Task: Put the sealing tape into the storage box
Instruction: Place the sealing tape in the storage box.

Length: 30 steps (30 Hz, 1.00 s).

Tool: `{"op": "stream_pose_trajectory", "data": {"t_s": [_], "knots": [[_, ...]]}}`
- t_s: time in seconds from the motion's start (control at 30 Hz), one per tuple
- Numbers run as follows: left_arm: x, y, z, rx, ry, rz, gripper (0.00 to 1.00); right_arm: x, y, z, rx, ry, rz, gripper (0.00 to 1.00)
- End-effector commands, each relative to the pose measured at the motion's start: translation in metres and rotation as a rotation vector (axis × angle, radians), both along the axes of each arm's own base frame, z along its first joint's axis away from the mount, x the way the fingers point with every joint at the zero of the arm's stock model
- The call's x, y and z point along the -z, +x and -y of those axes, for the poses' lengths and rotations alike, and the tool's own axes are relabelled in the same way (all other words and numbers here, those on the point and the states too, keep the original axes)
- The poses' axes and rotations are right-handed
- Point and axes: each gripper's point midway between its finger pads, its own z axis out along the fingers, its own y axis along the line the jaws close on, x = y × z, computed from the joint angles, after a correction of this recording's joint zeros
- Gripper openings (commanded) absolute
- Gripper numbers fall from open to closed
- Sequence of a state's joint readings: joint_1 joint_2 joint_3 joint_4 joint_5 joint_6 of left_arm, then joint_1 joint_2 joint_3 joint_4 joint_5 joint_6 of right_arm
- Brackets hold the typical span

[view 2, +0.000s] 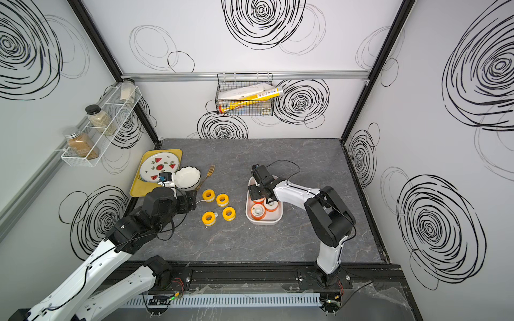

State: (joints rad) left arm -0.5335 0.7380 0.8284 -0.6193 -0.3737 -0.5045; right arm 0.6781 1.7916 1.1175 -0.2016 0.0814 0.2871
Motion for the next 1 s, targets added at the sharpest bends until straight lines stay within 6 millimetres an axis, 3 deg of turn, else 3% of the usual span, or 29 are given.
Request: {"op": "stream_pose_trajectory", "data": {"t_s": [0.0,0.2,0.43,0.97], "knots": [[-0.006,0.005,0.002,0.006,-0.011,0.031,0.87,-0.007,0.007,-0.005,-0.004,0.012,0.015,0.73],[-0.005,0.005,0.002,0.005,-0.010,0.031,0.87,-0.010,0.004,-0.006,-0.011,0.023,0.012,0.80],[-0.006,0.005,0.002,0.005,-0.011,0.032,0.87,-0.014,0.002,-0.004,-0.010,0.026,0.015,0.82],[-0.004,0.005,0.003,0.010,-0.011,0.025,0.87,-0.021,-0.006,0.001,-0.010,0.034,0.012,0.71]]}}
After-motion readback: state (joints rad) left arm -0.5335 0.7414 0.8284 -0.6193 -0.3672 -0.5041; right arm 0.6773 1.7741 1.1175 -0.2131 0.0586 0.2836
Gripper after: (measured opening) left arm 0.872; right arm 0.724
